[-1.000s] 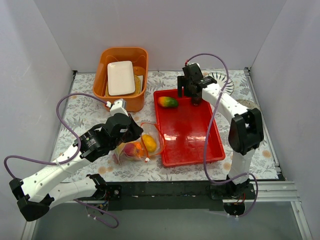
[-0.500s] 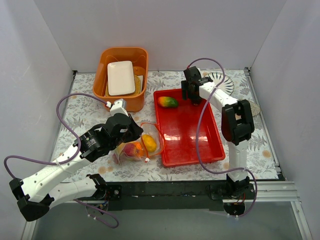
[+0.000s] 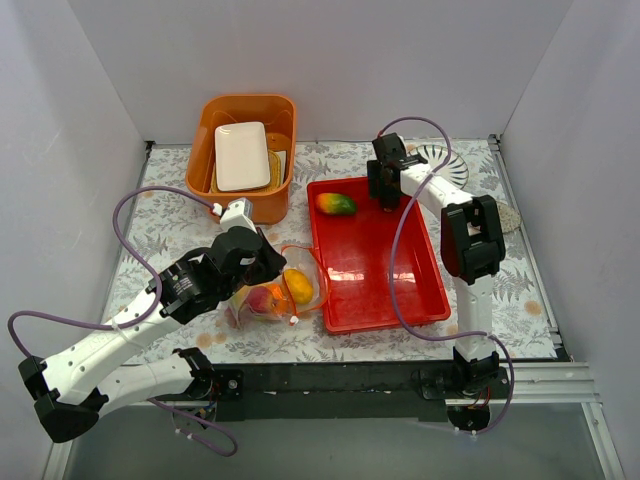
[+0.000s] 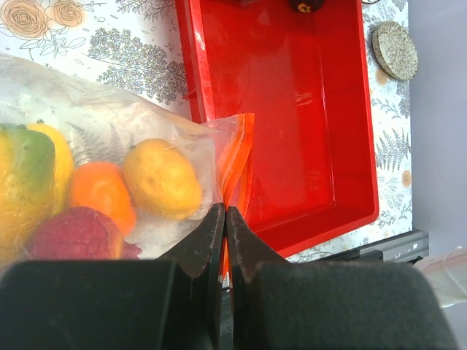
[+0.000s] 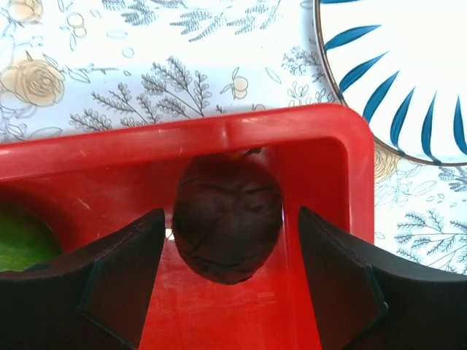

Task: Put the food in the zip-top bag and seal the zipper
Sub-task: Pick up the fake fruit from the bin.

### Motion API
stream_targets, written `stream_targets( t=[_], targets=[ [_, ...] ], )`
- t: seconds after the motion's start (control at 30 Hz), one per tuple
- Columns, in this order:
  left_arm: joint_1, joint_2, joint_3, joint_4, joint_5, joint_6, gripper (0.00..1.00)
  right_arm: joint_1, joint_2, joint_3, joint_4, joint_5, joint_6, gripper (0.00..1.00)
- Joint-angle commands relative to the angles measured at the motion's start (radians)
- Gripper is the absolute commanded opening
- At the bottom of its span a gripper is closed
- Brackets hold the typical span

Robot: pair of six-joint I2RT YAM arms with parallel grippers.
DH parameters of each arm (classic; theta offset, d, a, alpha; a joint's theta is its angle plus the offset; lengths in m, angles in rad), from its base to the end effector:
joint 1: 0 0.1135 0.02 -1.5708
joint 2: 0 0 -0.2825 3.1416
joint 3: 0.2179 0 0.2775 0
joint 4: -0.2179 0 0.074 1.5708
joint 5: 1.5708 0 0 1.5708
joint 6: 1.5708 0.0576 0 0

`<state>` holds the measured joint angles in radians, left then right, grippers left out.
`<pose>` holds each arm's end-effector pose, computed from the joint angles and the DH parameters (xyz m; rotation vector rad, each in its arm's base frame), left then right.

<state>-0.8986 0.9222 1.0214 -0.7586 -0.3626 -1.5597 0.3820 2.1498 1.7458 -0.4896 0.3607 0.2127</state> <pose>0.1493 -0.1548 0.3468 -0.9613 2.1518 -0.9398 0.4970 0.1777 0.1989 -0.0491 2.3942 -0.1700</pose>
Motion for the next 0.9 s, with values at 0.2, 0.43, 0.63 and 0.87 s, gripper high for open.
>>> stream_targets(
  t=[0.2,0.43,0.63,0.87],
  targets=[
    [-0.002,0.0,0.003,-0.002,0.001,0.003,0.0,0.001,-0.016,-0.051,0.057,-0.038,-0.029,0.69],
    [0.0,-0.019,-0.004,-0.012,0.004,-0.007,0.0,0.001,-0.036,-0.1,0.056,-0.088,-0.022,0.46],
    [-0.002,-0.042,-0.026,-0.016,-0.006,-0.016,0.0,0.005,-0.146,-0.247,0.103,-0.152,-0.006,0.39],
    [-0.002,-0.036,-0.003,-0.047,-0.022,-0.016,0.0,0.021,-0.29,-0.449,0.164,-0.215,0.024,0.38]
  ],
)
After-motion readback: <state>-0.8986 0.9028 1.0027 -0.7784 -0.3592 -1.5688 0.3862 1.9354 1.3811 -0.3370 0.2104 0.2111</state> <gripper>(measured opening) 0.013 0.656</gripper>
